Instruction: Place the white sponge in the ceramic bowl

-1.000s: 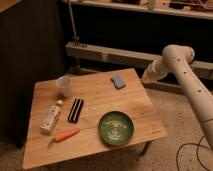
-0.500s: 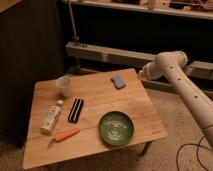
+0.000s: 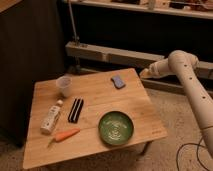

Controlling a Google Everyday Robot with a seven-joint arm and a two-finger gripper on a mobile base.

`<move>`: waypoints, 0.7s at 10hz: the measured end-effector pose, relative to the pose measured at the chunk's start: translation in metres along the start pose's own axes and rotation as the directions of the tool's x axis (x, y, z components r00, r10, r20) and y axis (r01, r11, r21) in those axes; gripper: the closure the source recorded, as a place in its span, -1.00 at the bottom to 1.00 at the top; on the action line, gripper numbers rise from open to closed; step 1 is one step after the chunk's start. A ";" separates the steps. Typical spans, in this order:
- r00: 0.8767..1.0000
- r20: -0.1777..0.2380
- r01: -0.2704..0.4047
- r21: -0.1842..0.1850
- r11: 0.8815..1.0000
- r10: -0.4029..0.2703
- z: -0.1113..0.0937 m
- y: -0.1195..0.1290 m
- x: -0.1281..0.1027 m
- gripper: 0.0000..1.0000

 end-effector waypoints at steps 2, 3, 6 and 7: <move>0.999 -0.021 0.033 -0.008 0.999 -0.033 0.015 -0.004 -0.009 0.62; 0.999 -0.022 0.038 -0.017 0.999 -0.039 0.022 -0.006 -0.008 0.67; 0.996 -0.017 0.083 -0.059 0.995 -0.084 0.050 -0.020 0.014 0.98; 0.996 -0.024 0.087 -0.070 0.994 -0.088 0.054 -0.018 0.018 0.88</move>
